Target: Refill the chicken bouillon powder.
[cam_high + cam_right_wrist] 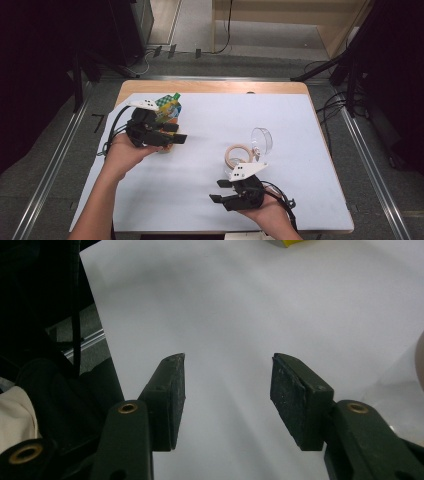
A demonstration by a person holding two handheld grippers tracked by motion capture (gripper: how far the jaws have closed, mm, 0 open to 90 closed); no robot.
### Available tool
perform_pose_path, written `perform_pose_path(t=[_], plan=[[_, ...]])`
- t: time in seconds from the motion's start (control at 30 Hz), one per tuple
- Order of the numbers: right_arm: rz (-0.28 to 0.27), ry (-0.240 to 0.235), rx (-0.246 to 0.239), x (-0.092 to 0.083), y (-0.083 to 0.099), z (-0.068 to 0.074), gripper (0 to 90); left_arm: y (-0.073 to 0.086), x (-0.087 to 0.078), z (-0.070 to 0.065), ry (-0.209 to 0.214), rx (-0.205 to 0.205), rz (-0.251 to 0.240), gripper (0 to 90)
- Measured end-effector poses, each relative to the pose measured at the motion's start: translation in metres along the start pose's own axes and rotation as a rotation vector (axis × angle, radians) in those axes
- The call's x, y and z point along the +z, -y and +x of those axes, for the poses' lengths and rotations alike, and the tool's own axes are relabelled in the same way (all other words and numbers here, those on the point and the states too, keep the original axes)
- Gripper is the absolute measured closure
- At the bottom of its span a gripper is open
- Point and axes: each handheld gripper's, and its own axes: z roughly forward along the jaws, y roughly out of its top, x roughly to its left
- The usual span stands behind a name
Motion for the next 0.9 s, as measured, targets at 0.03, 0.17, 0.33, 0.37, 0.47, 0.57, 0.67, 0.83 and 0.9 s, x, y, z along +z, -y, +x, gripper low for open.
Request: perform_pose_path(t=[0.03,0.17,0.33,0.37,0.47,0.57,0.67,0.83,0.9], plan=[[0.001,-0.003,-0.001,0.0,0.0,0.0,49.3,0.001,-0.004,0.002,-0.005,-0.005,-0.003,39.7],[-0.001,-0.003,-0.005,0.004,-0.002,0.0,49.3,0.005,-0.019,0.008,-0.037,-0.019,-0.015,39.7],[-0.007,-0.01,-0.014,0.007,-0.005,0.001,49.1,0.013,-0.034,0.016,-0.071,-0.051,-0.03,39.9],[-0.006,-0.01,-0.017,0.008,-0.005,0.002,49.1,0.014,-0.037,0.018,-0.076,-0.054,-0.033,39.9],[-0.003,-0.013,-0.024,0.008,-0.005,0.002,49.1,0.018,-0.046,0.021,-0.106,-0.049,-0.029,40.5],[-0.004,-0.018,-0.026,0.01,-0.006,0.002,49.1,0.023,-0.056,0.026,-0.121,-0.07,-0.046,41.0],[0.003,-0.017,-0.035,0.012,-0.006,0.002,49.0,0.028,-0.065,0.031,-0.142,-0.088,-0.057,41.3],[0.011,-0.017,-0.044,0.013,-0.007,0.002,49.1,0.034,-0.071,0.038,-0.168,-0.11,-0.031,44.7],[0.01,-0.019,-0.042,0.013,-0.007,0.002,49.1,0.036,-0.072,0.043,-0.187,-0.124,-0.028,44.7]])
